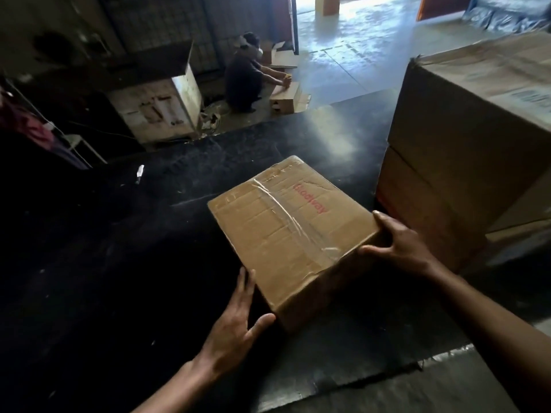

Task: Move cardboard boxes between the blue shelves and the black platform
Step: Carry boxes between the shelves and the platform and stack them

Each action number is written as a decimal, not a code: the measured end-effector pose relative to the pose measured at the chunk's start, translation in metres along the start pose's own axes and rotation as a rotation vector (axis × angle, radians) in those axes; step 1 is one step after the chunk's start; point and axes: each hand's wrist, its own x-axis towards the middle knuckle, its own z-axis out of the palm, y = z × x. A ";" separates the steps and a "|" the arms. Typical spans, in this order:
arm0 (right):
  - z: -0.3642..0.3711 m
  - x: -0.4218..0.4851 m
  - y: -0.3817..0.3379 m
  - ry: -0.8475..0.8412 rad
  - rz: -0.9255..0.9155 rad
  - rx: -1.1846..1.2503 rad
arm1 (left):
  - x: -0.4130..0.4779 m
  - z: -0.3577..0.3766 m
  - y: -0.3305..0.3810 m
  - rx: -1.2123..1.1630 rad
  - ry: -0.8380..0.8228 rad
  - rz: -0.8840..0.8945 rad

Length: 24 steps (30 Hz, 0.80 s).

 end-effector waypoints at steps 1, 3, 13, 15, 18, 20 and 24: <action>-0.003 -0.001 0.001 0.081 0.003 -0.015 | 0.007 -0.003 -0.008 0.149 0.004 0.102; -0.002 -0.006 -0.002 0.178 0.009 -0.023 | 0.033 -0.013 -0.021 0.354 0.066 0.268; 0.056 -0.047 -0.054 0.098 0.148 0.111 | 0.129 0.005 0.026 0.396 0.060 0.294; 0.064 -0.047 -0.059 0.141 0.186 0.127 | 0.146 -0.006 0.029 0.373 -0.020 0.363; 0.074 -0.045 -0.065 0.198 0.217 0.100 | 0.179 -0.053 0.008 0.371 -0.160 0.364; 0.082 -0.045 -0.069 0.221 0.227 0.075 | 0.200 -0.084 -0.018 0.363 -0.196 0.276; 0.092 -0.042 -0.073 0.231 0.232 0.041 | 0.214 -0.106 -0.059 0.324 -0.172 0.187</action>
